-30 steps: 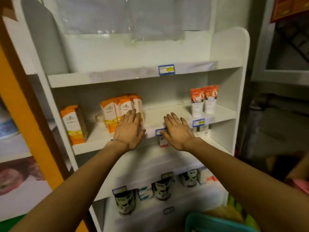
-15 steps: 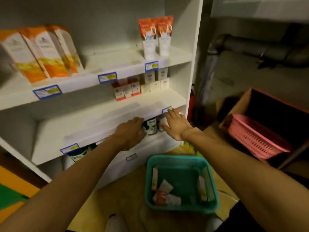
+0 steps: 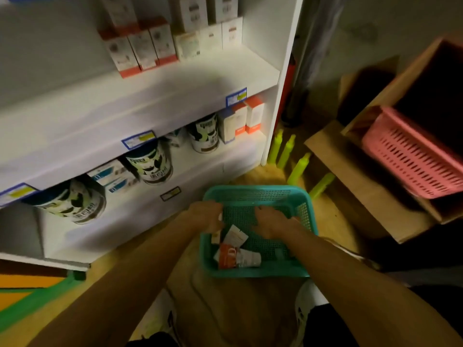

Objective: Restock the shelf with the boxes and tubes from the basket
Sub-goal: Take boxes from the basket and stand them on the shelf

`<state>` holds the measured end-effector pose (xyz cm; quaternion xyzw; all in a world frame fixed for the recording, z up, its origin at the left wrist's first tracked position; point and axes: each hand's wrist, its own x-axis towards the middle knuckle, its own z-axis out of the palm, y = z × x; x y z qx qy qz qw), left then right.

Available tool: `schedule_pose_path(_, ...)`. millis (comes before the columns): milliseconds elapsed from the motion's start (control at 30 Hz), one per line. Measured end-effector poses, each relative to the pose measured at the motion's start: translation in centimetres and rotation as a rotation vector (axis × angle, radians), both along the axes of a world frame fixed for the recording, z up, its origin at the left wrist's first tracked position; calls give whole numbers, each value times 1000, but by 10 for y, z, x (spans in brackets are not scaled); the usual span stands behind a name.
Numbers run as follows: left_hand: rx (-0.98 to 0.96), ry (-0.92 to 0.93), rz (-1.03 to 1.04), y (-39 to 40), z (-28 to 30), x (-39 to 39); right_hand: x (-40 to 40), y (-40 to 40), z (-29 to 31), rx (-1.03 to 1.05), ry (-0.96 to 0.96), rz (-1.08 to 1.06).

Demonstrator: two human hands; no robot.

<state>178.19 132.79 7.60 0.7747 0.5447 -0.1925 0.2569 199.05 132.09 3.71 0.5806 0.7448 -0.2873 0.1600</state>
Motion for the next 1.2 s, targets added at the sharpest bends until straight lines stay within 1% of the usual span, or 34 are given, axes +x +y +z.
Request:
schedule_pose_path(133, -4, -19, 13, 11, -39, 5, -5, 4, -51, -111, -23, 13)
schedule_pose_path(267, 90, 0, 4, 24, -73, 8, -10, 6, -89, -138, -26, 9)
schedule_pose_path(367, 126, 55, -43, 32, -98, 10, -15, 8, -115, -166, -26, -11)
schedule_pose_path(500, 179, 159, -85, 41, -128, 9, -21, 10, -139, -114, -151, 71)
schedule_pose_path(600, 221, 255, -108, 41, -145, 6, -22, 9, -151, -47, -164, 123)
schedule_pose_path(700, 240, 321, -104, 38, -155, 7, -22, 6, -162, -67, -144, 70)
schedule_pose_path(767, 240, 349, -107, 35, -158, 8, -21, 3, -167, -32, -139, 59)
schedule_pose_path(900, 234, 333, -73, 34, -164, 10, -21, -4, -173, 60, -103, 101)
schedule_pose_path(1033, 227, 309, -16, 34, -175, 13, -24, -4, -176, -9, -31, -46)
schedule_pose_path(1200, 206, 242, 95, 33, -182, 15, -15, -2, -180, -18, 70, -130)
